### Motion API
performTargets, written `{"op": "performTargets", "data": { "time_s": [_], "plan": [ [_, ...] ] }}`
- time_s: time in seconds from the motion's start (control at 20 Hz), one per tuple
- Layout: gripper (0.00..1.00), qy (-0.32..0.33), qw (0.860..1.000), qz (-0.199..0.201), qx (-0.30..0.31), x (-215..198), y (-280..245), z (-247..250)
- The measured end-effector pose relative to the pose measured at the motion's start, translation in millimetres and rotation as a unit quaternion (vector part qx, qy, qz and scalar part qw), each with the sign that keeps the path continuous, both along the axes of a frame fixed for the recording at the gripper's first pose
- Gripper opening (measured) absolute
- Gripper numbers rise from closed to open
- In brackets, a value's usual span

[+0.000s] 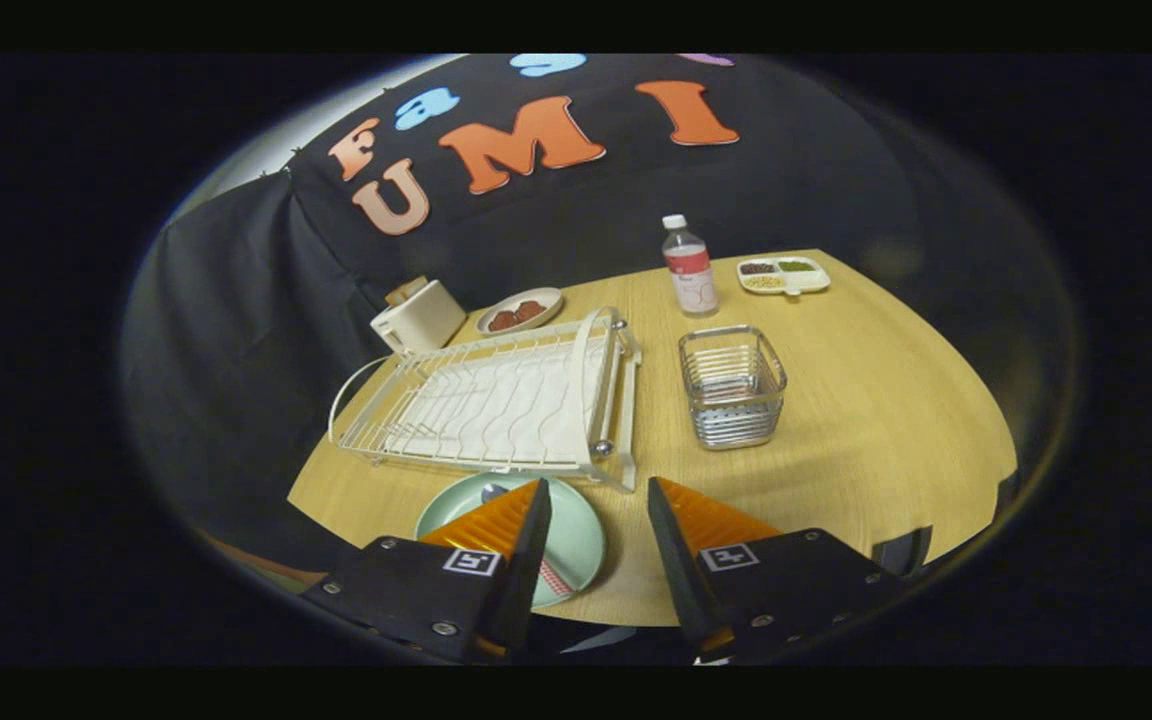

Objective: Take the plate from the dish rack, then take the spoon from the basket and place it into the plate.

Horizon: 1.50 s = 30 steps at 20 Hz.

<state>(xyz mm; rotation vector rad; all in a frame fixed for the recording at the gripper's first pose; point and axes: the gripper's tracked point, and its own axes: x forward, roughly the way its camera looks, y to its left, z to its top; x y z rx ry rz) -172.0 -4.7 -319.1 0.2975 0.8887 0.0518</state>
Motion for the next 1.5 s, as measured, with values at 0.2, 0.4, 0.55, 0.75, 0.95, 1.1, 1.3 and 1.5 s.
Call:
{"op": "performTargets", "data": {
  "time_s": [0.2,0.4,0.55,0.75,0.95,1.1,1.3,1.5],
  "plan": [
    [0.71,-0.062,0.998,-0.019,-0.013,27,-21,51],
    [0.85,-0.144,0.988,-0.028,-0.037,55,-38,114],
    [0.93,-0.211,0.975,-0.031,-0.065,73,-51,159],
    [0.97,-0.275,0.955,-0.043,-0.099,85,-64,204],
    [0.98,-0.331,0.934,-0.054,-0.121,93,-73,239],
    [0.98,-0.345,0.928,-0.058,-0.131,97,-76,249],
    [0.98,-0.356,0.923,-0.061,-0.131,96,-79,259],
    [0.98,-0.357,0.924,-0.056,-0.127,98,-74,262]
  ]
}}
